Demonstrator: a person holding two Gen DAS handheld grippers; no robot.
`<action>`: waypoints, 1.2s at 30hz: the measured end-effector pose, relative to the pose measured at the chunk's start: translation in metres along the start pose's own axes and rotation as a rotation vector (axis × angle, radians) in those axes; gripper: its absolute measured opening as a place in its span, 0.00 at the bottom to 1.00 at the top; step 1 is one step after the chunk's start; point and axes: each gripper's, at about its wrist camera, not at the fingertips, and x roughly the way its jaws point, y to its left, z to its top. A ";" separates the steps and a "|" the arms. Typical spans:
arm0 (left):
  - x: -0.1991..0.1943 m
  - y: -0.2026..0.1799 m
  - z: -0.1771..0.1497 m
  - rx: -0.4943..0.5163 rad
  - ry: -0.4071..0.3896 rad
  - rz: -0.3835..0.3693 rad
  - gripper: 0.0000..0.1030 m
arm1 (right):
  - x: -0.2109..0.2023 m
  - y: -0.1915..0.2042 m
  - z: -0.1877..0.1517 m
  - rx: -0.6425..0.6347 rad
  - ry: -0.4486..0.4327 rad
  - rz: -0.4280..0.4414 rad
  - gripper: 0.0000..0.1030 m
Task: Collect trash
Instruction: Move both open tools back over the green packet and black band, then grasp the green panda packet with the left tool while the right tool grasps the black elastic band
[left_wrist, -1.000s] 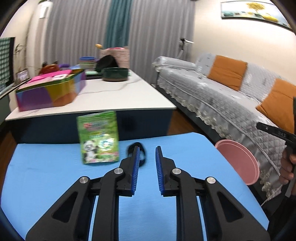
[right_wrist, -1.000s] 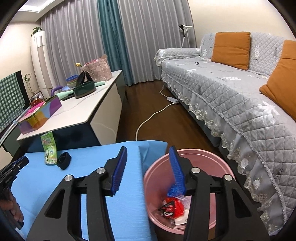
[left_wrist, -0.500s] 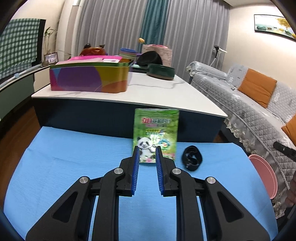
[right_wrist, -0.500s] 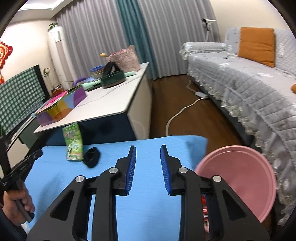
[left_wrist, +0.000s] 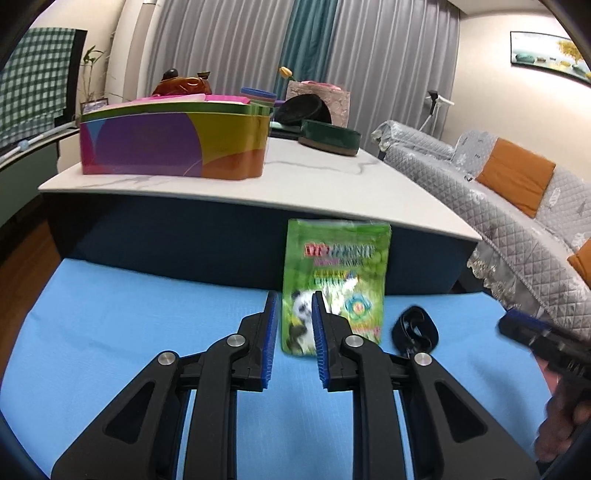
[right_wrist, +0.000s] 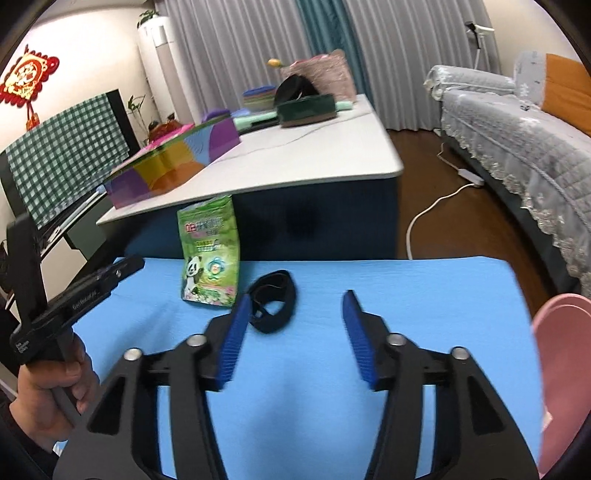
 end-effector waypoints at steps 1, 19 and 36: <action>0.004 0.004 0.003 0.001 -0.006 -0.004 0.31 | 0.009 0.005 0.001 -0.001 0.014 0.001 0.59; 0.079 0.013 0.015 -0.029 0.115 -0.186 0.62 | 0.078 0.026 -0.004 -0.062 0.171 -0.076 0.55; 0.025 -0.035 0.011 0.076 0.093 -0.285 0.01 | 0.033 0.005 -0.007 -0.020 0.155 -0.095 0.10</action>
